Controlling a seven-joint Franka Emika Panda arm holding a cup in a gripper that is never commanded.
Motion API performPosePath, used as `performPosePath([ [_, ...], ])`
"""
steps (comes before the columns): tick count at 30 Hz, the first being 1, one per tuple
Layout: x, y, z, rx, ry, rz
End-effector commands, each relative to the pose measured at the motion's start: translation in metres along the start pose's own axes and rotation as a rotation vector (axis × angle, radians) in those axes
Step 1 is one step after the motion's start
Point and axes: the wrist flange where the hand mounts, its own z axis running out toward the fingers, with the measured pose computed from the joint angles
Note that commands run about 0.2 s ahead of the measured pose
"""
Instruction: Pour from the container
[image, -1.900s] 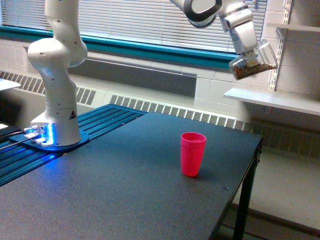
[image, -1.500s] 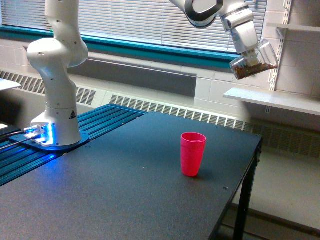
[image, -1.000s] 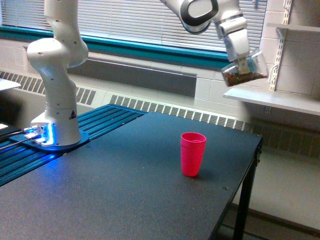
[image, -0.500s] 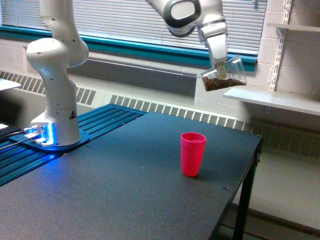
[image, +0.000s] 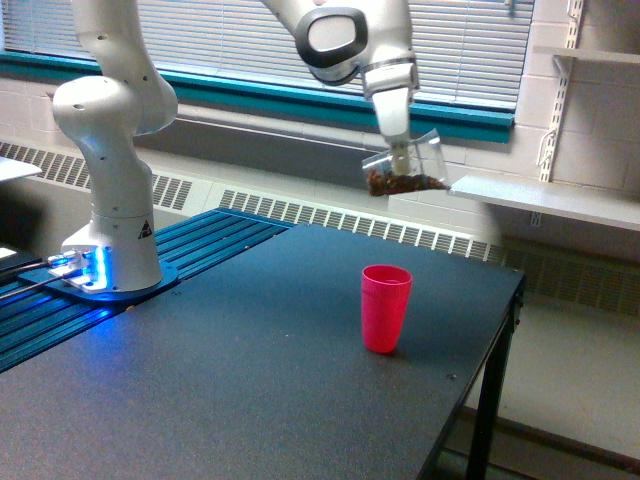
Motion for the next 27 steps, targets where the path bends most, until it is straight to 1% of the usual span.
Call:
performPosePath([
  [1,-0.01,0.013,0.002,-0.013,-0.001,0.036],
  [11,-0.026,0.035,0.009,-0.045,-0.019,0.063],
  [20,-0.044,0.048,0.022,-0.072,-0.06,0.067],
  [27,-0.051,0.056,0.03,-0.095,-0.085,0.066],
])
